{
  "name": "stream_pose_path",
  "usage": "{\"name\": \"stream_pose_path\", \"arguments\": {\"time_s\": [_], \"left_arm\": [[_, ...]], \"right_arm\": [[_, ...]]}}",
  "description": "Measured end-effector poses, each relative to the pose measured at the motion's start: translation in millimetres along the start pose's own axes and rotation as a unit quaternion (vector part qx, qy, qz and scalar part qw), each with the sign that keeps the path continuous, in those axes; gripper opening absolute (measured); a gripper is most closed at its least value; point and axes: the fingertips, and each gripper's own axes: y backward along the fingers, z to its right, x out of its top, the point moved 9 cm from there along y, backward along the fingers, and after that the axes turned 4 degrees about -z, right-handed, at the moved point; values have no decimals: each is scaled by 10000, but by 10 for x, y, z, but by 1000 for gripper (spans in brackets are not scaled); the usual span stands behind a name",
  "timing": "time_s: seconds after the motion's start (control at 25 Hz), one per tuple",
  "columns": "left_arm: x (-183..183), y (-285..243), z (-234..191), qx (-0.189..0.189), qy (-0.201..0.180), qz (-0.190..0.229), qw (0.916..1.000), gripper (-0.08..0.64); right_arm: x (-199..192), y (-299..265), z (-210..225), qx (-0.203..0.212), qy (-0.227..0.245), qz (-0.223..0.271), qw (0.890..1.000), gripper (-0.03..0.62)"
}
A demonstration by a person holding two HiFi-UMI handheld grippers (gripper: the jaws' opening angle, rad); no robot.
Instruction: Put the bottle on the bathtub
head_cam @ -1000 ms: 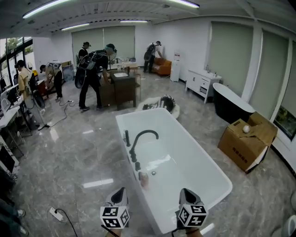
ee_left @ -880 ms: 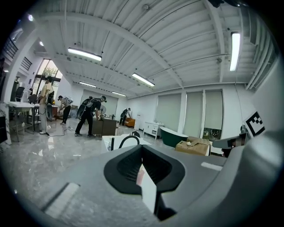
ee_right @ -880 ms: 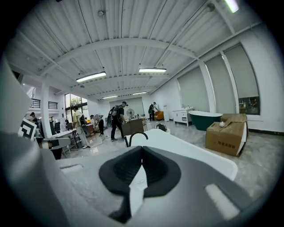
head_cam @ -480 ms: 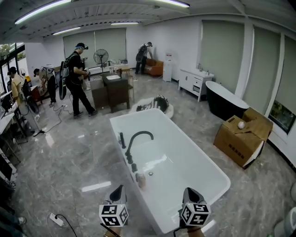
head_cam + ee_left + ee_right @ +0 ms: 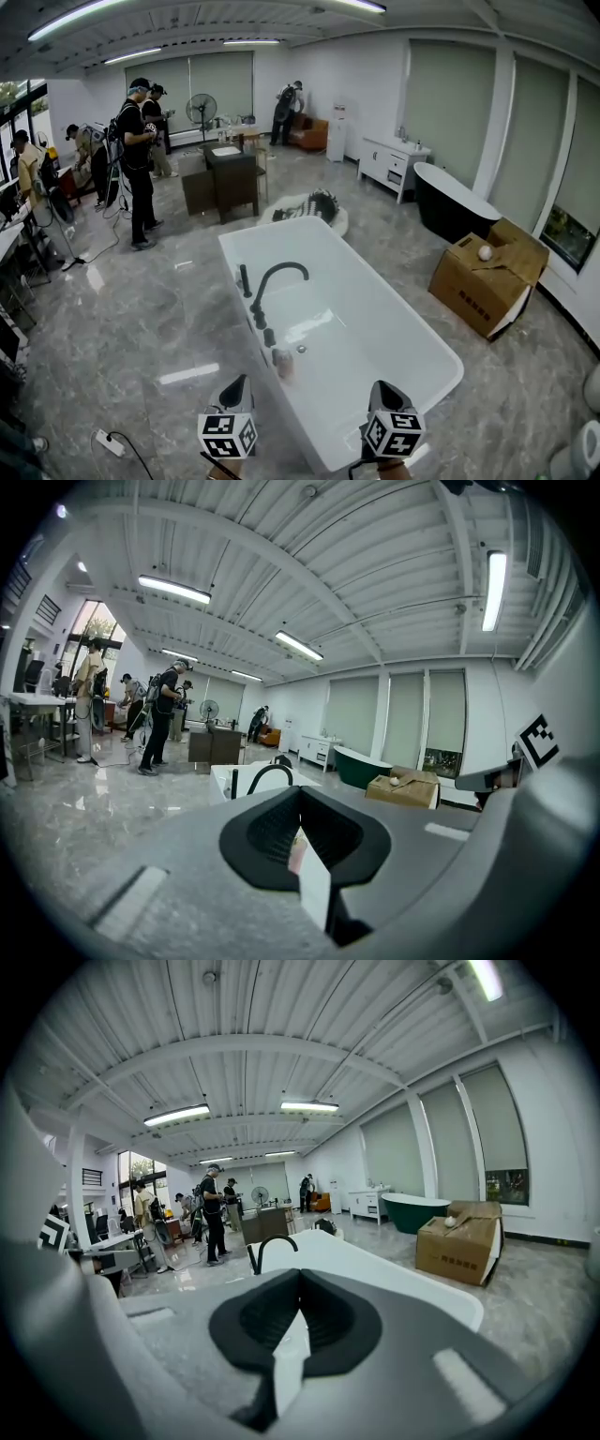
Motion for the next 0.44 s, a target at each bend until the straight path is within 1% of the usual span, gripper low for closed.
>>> {"name": "stream_pose_path", "arguments": {"time_s": [0.44], "left_arm": [[-33, -4, -30, 6, -11, -13, 10000, 9]], "right_arm": [[-42, -8, 93, -115, -49, -79, 9999, 3]]}}
